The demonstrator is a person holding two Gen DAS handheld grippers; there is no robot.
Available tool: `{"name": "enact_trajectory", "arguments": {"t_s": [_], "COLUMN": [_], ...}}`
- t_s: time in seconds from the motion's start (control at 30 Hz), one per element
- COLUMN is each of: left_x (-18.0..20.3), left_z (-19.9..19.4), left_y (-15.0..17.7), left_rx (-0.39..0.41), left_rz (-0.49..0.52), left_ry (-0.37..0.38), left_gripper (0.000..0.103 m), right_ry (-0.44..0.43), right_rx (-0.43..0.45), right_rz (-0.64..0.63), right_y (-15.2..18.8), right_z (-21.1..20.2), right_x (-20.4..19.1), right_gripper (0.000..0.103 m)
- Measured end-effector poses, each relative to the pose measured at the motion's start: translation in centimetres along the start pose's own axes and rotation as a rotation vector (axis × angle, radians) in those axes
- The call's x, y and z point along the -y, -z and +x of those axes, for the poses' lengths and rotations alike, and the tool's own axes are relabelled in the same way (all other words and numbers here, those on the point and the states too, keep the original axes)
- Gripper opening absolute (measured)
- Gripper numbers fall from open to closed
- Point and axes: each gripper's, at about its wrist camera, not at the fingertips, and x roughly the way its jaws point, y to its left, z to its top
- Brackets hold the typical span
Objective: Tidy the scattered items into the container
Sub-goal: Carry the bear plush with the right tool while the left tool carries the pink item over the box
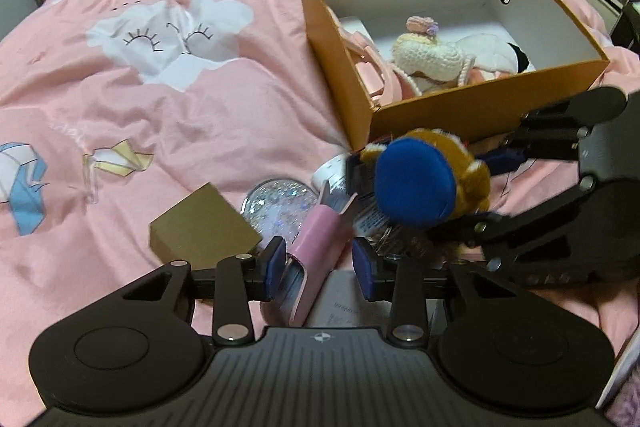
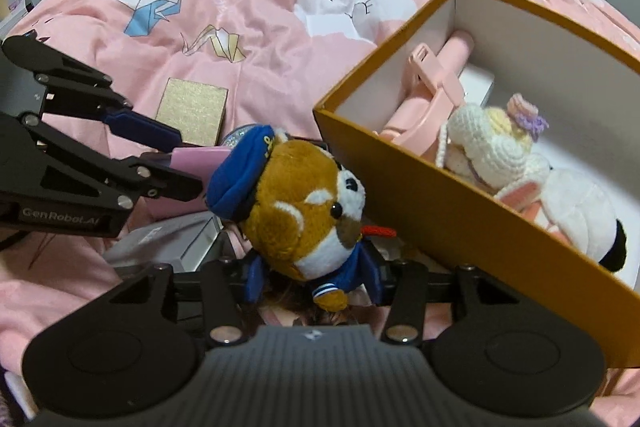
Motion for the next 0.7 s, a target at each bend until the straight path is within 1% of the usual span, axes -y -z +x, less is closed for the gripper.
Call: {"name": "enact_trajectory", "arguments": {"t_s": [0.1, 0.13, 0.2, 0.23, 0.33, 0.5, 0.7], "left_x": [0.0, -0.1, 0.0, 0.1, 0.6, 0.8, 0.6], "left_z": [0.6, 0.7, 1.1, 1.2, 1.9, 2.5, 1.3], "left_y": [-0.1, -0.1, 0.0, 0.1, 0.2, -0.1, 0.1], "left_rx": [-0.016, -0.026, -0.052, -0.060, -0.078, -0.079, -0.047], "left_rz": [-0.003, -0.006, -0.013, -0.010, 0.000, -0.010, -0.038], "left_ry": [0.008, 0.022, 0.064, 0.071, 0.026, 0.002, -0.001], "left_gripper": [0.042, 0.042, 0.038, 0.035, 0.032, 0.032, 0.030], "right_ry": [0.003, 0.003, 0.002, 0.003, -0.001, 0.002, 0.020], "right_rx": [-0.004, -0.003, -0.005, -0.006, -0.005, 0.003, 0.027], "right_rz": [0.008, 0.012, 0.019, 0.021, 0.025, 0.039, 0.019], "right_y": [0.1, 0.2, 0.2, 0.2, 0.3, 0.2, 0.1], "right_z": [0.4, 0.5, 0.6, 0.6, 0.7, 1.3, 0.4], "right_x": [0.1, 0.1, 0.1, 0.2, 0.3, 0.5, 0.4], "right_gripper": [0.051, 0.051, 0.052, 0.052, 0.052, 0.053, 0.045]}}
